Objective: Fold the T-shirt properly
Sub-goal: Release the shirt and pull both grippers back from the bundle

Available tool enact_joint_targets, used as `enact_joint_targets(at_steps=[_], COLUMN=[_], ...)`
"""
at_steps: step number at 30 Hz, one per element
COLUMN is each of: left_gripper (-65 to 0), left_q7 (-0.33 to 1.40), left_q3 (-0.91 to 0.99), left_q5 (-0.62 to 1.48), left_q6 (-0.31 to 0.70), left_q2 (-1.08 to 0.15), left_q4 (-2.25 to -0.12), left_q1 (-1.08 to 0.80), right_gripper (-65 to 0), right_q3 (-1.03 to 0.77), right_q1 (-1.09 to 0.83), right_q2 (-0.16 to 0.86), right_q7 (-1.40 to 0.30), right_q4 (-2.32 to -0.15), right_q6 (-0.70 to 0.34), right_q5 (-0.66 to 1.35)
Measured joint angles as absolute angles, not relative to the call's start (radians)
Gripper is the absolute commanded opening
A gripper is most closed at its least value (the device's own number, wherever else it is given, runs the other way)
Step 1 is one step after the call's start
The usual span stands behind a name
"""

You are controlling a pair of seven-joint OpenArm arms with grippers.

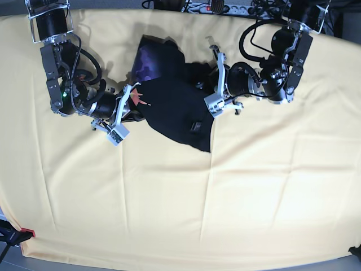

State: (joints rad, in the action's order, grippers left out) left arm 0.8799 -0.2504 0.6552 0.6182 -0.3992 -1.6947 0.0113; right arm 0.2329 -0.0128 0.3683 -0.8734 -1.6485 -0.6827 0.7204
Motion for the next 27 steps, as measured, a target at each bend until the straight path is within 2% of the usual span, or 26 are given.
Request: enact_joint_targets(at_steps=[9, 13, 17, 19, 22, 27], left_gripper=[-65.0, -65.0, -65.0, -65.0, -65.0, -65.0], left_q7=[0.652, 0.693, 0.912, 1.020, 1.119, 1.262], left_q3=[-0.249, -0.249, -0.240, -0.212, -0.140, 0.037], left_q5=[0.603, 0.596, 0.731, 0.829, 0.957, 1.335], left_q6=[0.621, 0.611, 0.596, 0.600, 0.601, 0.620], left_q2=[-0.396, -0.401, -0.429, -0.444, -0.465, -0.533], left_q4=[-1.434, -1.422, -1.474, -1.515, -1.566, -1.590], left_q1=[0.184, 0.237, 0.297, 0.325, 0.355, 0.336], right_gripper=[-65.0, -65.0, -65.0, -65.0, -65.0, -65.0], right_q3=[0.219, 0.203, 0.107, 0.023, -0.118, -0.332], right_q1=[-0.243, -0.251, -0.254, -0.251, -0.249, -0.252], right_q2=[0.369, 0.349, 0.305, 0.279, 0.238, 0.202], right_q7=[-0.867, -0.841, -0.838, -0.834, -0.870, -1.177], right_q4=[-1.864, -1.873, -1.873, -1.873, -1.874, -1.874], right_q6=[-0.689, -0.621, -0.572, -0.577, -0.693, -0.689], right_q5=[0.702, 0.633, 0.645, 0.737, 0.981, 1.454])
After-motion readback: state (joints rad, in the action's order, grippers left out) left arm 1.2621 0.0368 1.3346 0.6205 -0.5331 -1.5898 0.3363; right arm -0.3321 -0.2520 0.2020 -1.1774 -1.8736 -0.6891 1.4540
